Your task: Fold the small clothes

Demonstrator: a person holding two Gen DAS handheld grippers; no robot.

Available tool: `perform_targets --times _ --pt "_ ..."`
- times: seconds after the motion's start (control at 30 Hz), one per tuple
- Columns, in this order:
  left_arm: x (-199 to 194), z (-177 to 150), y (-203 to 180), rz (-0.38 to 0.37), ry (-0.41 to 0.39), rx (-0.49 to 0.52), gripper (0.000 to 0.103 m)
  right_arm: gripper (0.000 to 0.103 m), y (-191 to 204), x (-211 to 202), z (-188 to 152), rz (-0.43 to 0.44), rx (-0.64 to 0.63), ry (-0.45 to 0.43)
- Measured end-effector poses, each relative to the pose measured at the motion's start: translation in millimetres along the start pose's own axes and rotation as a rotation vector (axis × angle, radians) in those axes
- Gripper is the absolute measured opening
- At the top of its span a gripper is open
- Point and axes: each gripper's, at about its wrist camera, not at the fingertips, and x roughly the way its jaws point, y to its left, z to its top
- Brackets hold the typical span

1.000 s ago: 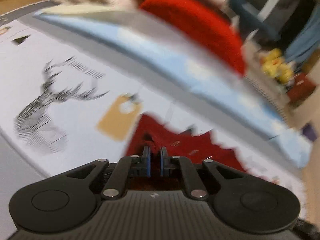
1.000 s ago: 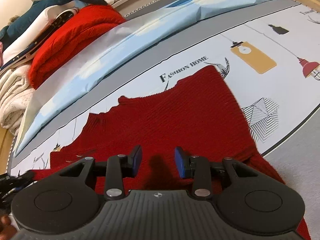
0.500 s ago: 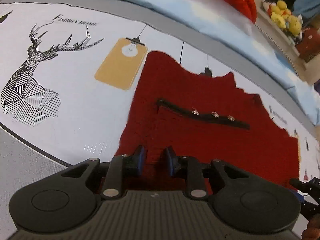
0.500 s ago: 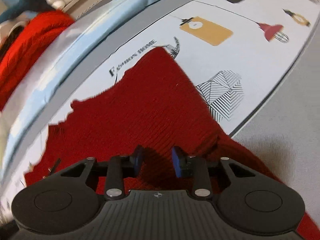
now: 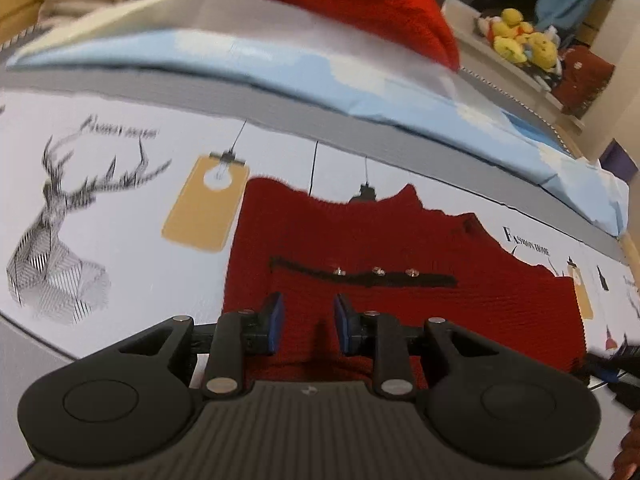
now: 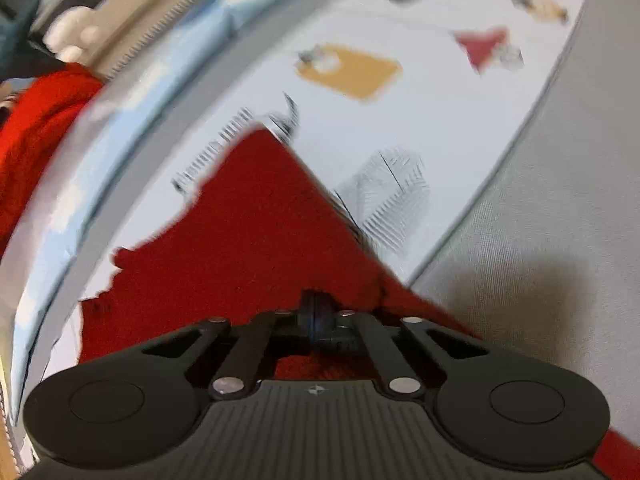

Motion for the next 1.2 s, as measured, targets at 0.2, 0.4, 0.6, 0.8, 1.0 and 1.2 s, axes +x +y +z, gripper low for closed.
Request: perform_targets --times 0.2,0.4,0.6,0.8,1.0,1.2 --pt "30 -14 8 0.103 0.146 0.032 0.029 0.043 2 23 -6 0.023 -0.060 0.108" --pt "0 -6 -12 0.109 0.081 0.105 0.032 0.045 22 -3 -2 0.048 -0.142 0.047" --pt "-45 -5 -25 0.096 0.002 0.159 0.032 0.045 27 -48 7 0.075 -0.179 -0.020" --pt "-121 -19 -29 0.087 -0.056 0.169 0.032 0.045 35 -146 -1 0.163 -0.278 -0.163" --pt "-223 -69 -14 0.052 -0.133 0.233 0.032 0.045 8 -273 -18 0.298 -0.400 -0.289" --pt "-275 -153 23 -0.020 -0.113 0.219 0.032 0.046 -87 -311 -58 0.234 -0.362 -0.323"
